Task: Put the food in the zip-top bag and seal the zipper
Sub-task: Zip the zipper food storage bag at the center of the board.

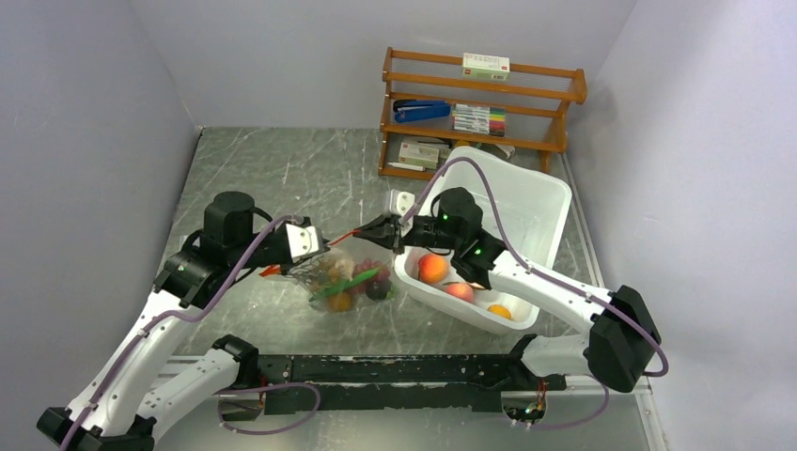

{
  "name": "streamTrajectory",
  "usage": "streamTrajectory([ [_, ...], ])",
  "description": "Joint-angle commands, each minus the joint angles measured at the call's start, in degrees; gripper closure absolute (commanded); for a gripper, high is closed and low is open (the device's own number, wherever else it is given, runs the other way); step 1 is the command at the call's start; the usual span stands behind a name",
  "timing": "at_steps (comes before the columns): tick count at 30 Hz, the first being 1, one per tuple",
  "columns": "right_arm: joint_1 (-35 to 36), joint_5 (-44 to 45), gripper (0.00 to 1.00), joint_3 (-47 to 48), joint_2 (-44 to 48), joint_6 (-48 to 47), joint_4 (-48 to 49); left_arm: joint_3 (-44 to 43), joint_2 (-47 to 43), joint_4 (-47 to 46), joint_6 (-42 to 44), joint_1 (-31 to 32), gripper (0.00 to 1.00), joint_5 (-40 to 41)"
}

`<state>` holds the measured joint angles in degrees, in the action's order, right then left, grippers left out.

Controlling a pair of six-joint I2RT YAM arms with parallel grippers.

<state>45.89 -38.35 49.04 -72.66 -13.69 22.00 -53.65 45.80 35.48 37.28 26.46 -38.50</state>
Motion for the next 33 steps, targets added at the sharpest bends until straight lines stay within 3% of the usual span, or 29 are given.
streamTrajectory([
  [1, -2.7, 2.9, 1.00, -1.8, 2.8, 2.1, 8.2, -3.0, -1.4, 5.4, -0.5, -0.3, 0.93, 3.1],
  [12, -8.0, 4.1, 1.00, -4.0, 3.2, 4.9, 13.3, -9.4, -0.5, 14.0, -0.8, -0.3, 0.93, 10.0],
  [33, -16.7, 6.7, 1.00, -7.1, 0.6, 10.2, 19.1, -8.9, -4.5, 18.2, -0.7, -0.3, 0.93, 13.9],
])
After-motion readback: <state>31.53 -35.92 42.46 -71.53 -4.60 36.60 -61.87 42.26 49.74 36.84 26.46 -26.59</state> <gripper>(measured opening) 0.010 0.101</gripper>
